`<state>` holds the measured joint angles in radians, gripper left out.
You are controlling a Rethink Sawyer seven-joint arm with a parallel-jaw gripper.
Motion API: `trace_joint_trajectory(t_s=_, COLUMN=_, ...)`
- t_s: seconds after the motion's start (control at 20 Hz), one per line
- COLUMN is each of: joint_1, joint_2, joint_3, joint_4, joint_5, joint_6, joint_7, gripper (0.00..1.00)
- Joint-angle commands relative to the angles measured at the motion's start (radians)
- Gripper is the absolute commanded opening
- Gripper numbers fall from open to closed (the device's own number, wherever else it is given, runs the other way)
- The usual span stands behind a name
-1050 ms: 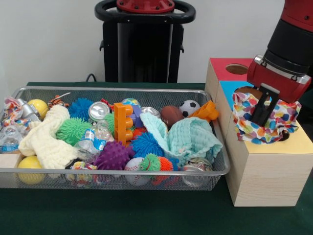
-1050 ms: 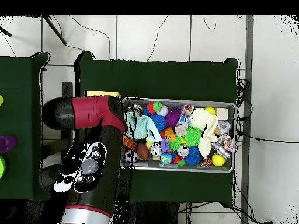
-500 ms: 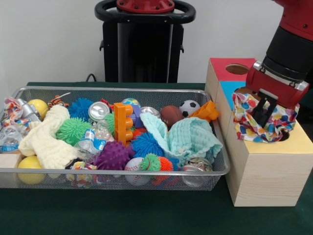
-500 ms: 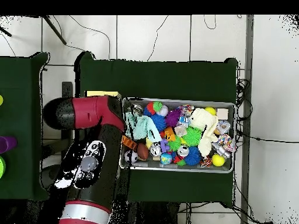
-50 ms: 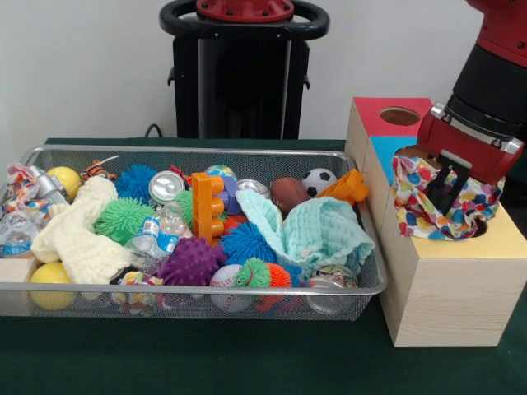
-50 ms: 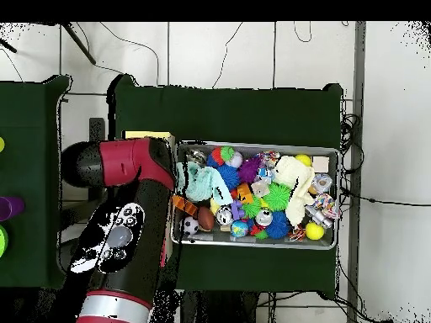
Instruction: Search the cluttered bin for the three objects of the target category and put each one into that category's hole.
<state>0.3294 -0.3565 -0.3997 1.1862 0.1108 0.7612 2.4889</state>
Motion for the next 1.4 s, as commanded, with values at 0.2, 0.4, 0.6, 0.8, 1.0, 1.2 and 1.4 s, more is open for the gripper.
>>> trace_joint_trajectory(t_s=0.2, joint_1=-0.003, joint_2=0.139, joint_3=0.085, joint_4=0.044, joint_5=-0.047, joint_6=-0.018, joint_7=0.065, gripper=0.0)
trace_joint_trajectory(t_s=0.4, joint_1=0.029, joint_2=0.19, joint_3=0.058, joint_4=0.017, joint_5=-0.065, joint_6=-0.042, joint_7=0.094, gripper=0.0)
trace_joint_trajectory(t_s=0.6, joint_1=0.062, joint_2=0.244, joint_3=0.02, joint_4=-0.052, joint_5=-0.047, joint_6=0.007, joint_7=0.14, gripper=0.0)
trace_joint_trajectory(t_s=0.8, joint_1=0.09, joint_2=0.308, joint_3=-0.016, joint_4=-0.13, joint_5=-0.019, joint_6=0.051, joint_7=0.192, gripper=0.0)
trace_joint_trajectory(t_s=1.0, joint_1=0.104, joint_2=0.36, joint_3=-0.043, joint_4=-0.189, joint_5=0.005, joint_6=0.078, joint_7=0.221, gripper=0.0)
trace_joint_trajectory(t_s=1.2, joint_1=0.123, joint_2=0.396, joint_3=-0.067, joint_4=-0.211, joint_5=0.021, joint_6=0.071, joint_7=0.245, gripper=0.0)
trace_joint_trajectory(t_s=1.4, joint_1=0.12, joint_2=0.395, joint_3=-0.053, joint_4=-0.171, joint_5=0.036, joint_6=0.0, joint_7=0.237, gripper=0.0)
